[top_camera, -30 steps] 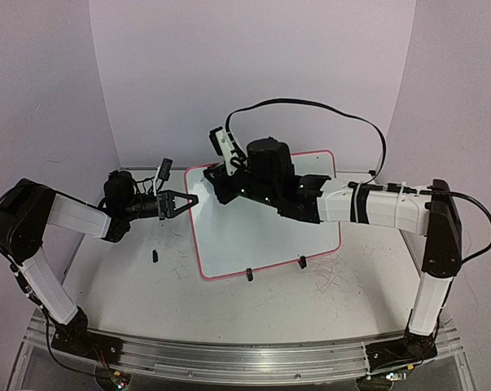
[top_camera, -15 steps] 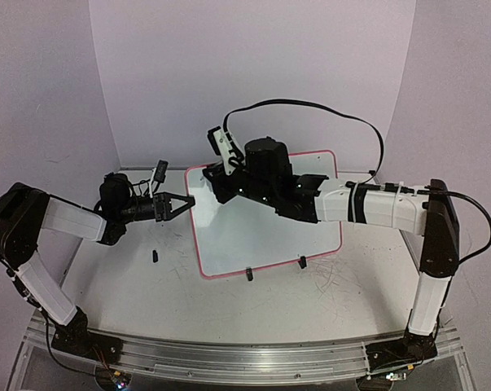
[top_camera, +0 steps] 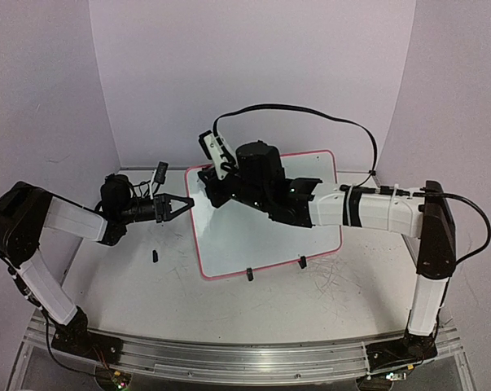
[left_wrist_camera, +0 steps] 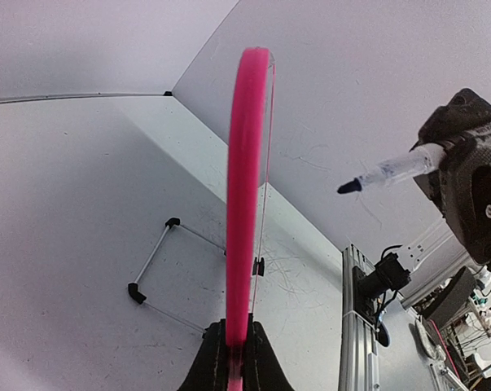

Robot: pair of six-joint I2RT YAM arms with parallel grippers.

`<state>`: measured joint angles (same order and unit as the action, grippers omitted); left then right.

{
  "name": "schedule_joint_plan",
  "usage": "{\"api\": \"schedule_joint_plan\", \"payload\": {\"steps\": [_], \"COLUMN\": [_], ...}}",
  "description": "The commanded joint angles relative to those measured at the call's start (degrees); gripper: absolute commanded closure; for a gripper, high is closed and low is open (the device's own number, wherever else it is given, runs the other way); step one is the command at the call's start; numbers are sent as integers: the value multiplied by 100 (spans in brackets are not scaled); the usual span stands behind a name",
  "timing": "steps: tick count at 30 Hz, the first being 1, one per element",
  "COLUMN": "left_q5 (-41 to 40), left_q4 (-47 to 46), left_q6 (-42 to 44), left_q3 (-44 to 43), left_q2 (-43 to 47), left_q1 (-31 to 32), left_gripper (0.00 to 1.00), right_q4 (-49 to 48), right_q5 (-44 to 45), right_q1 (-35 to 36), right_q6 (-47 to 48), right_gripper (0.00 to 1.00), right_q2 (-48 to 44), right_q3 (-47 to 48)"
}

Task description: Write a sentence on the whiteboard

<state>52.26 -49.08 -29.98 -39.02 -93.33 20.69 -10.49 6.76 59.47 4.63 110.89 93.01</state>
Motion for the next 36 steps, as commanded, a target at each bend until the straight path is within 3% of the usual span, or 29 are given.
{"api": "schedule_joint_plan", "payload": {"steps": [1, 22, 36], "left_q5": [164, -128, -128], "left_q4": [-102, -103, -52], "left_q6": [114, 559, 581], "left_q3": [-145, -18, -53], "left_q2": [-47, 252, 288], "left_q1": [25, 92, 139], "left_gripper": [98, 100, 100], "right_q4": [-201, -237, -340], "right_q5": [266, 93, 525], "right_q1": [45, 43, 41], "right_q6": [188, 146, 92], "right_gripper": [100, 100, 100], "right_q2": [-38, 81, 149], "right_q3": [139, 243, 246]}}
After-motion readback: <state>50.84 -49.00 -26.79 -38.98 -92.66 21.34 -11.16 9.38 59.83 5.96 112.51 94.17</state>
